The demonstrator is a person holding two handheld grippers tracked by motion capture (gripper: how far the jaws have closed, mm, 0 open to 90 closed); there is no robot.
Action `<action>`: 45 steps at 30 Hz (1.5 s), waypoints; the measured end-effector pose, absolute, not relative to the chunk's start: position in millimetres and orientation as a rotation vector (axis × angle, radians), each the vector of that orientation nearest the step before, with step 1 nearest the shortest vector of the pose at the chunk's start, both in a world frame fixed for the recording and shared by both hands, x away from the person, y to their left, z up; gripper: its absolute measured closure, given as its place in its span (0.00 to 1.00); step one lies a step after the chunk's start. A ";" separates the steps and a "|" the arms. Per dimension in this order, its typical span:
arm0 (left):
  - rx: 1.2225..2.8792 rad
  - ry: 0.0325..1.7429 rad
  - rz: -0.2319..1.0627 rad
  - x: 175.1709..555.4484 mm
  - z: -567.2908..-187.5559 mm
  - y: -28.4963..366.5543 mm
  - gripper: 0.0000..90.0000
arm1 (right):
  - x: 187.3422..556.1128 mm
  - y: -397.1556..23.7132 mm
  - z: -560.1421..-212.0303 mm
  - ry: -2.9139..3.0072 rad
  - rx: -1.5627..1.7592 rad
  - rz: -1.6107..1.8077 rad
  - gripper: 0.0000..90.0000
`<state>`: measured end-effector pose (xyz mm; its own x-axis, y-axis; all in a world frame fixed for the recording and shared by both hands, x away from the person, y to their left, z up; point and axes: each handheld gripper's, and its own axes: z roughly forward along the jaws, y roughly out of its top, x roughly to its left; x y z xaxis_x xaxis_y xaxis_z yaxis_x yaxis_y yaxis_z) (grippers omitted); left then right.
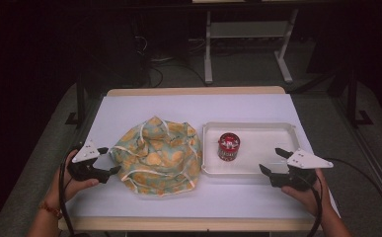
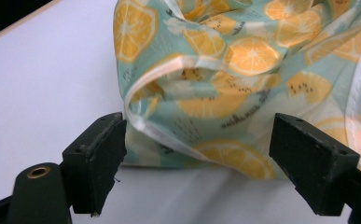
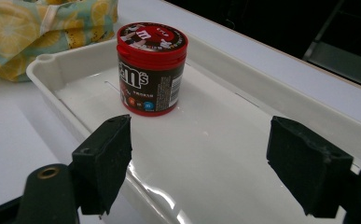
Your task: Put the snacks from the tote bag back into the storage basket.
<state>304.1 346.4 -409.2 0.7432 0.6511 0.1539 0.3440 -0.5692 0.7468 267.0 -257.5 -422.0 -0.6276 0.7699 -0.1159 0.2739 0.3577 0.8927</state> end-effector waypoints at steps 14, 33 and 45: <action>2.079 0.830 0.526 281.9 -432.6 368.0 0.19 | 268.4 -255.7 -424.2 2.111 0.903 1.214 0.24; 1.996 0.895 0.479 278.6 -444.8 378.3 0.18 | 265.5 -255.5 -423.5 2.107 0.906 1.186 0.24; 1.967 0.873 0.500 279.8 -437.7 373.9 0.18 | 264.5 -259.1 -425.1 2.103 0.916 1.184 0.24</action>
<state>279.8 373.9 -437.7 0.6690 0.7432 0.0042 0.3799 -0.3468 0.8576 264.5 -259.1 -425.1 -0.6145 0.7779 -0.1318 0.2905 0.3783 0.8789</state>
